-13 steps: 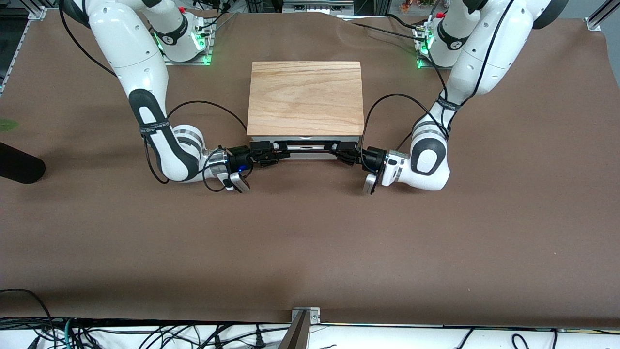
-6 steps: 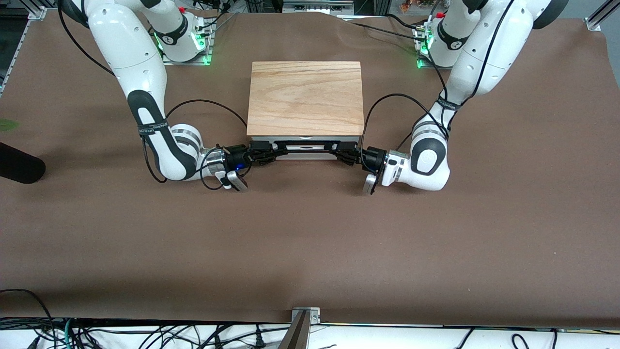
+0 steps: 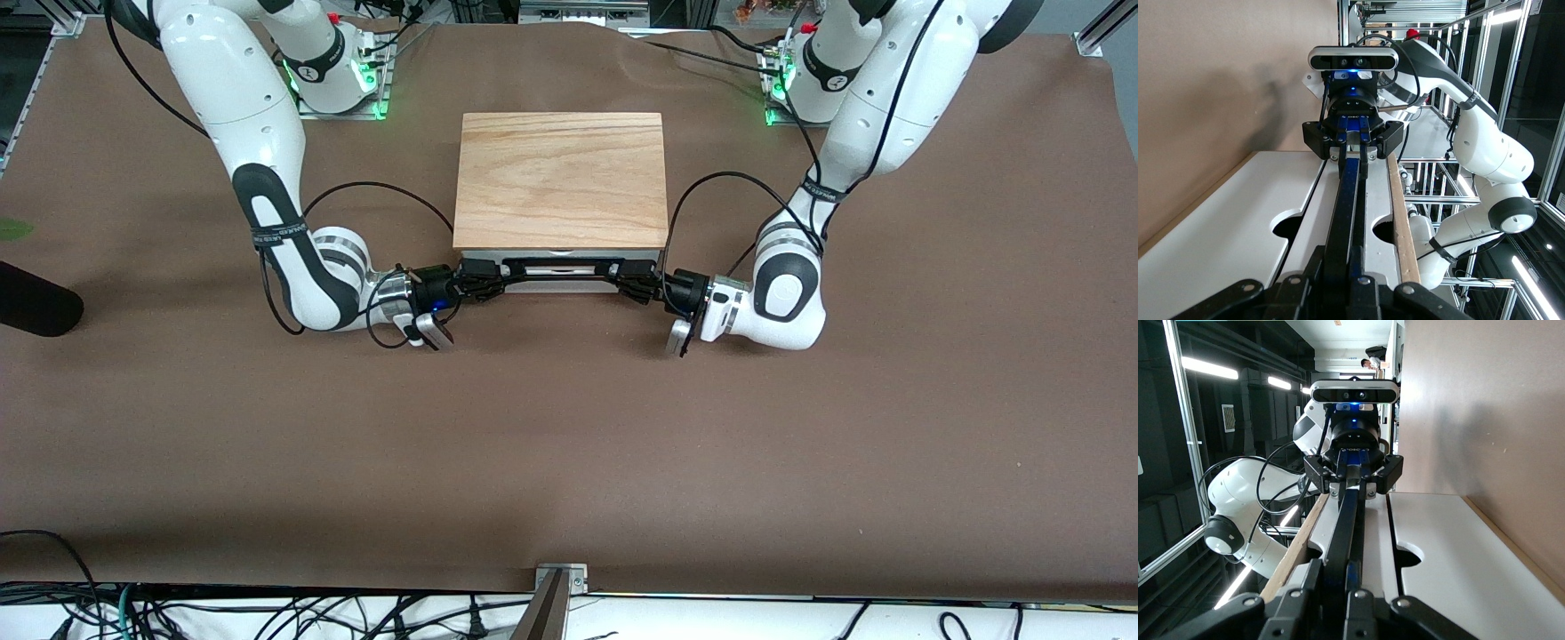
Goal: Pull top drawer with both arms simultaneously
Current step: 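Pull the handle outward with the left gripper while the right gripper pulls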
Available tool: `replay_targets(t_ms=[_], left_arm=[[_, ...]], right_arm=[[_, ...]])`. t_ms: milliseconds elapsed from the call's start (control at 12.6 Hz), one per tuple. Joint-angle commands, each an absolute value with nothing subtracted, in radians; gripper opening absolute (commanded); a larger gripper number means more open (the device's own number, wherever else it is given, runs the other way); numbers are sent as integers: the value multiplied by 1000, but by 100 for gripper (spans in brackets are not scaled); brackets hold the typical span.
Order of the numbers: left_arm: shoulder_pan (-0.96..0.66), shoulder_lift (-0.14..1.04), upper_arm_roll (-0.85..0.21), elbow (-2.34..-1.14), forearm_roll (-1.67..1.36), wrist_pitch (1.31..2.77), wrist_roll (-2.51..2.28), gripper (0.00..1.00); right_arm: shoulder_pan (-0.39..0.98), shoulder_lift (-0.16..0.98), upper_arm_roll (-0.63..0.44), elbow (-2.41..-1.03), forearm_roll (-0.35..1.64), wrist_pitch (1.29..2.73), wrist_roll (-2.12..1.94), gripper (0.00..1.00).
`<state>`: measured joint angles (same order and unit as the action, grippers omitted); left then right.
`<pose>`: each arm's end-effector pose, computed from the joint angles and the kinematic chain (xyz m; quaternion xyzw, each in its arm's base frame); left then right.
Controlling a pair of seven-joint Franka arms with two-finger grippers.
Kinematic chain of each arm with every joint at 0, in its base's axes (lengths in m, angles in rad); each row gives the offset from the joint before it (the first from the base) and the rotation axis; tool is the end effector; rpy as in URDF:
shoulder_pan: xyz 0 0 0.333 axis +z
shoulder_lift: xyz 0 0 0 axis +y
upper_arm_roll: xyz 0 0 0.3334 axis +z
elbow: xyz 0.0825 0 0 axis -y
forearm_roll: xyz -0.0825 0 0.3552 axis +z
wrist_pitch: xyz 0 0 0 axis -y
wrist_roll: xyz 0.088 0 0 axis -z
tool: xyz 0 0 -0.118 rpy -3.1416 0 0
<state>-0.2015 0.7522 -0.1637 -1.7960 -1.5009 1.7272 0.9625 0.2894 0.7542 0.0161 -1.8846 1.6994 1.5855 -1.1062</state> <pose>0.5403 -0.3049 0.1968 0.7194 -0.1039 -0.1006 0.6793 0.5269 0.2866 0.1779 -0.6817 -0.0733 0.0539 0.7260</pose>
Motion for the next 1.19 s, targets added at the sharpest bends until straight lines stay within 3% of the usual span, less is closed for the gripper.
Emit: replay_targets(t_ms=[0,397,1111], left_arm=[[-209,746,-163,-1790,-1546,1724,970,0],[-224,776,-161,-1682,-1531,1732,850,0],[-229,952,-156,-1353,-1525,1732,664,0]], right_arm=[[288,732,17,-1884,1718,1630,-1131,0],[281,756,17,-1793,1718,1673,-1065,0],[258,886,17,-1577,1718,1701,-982,0]])
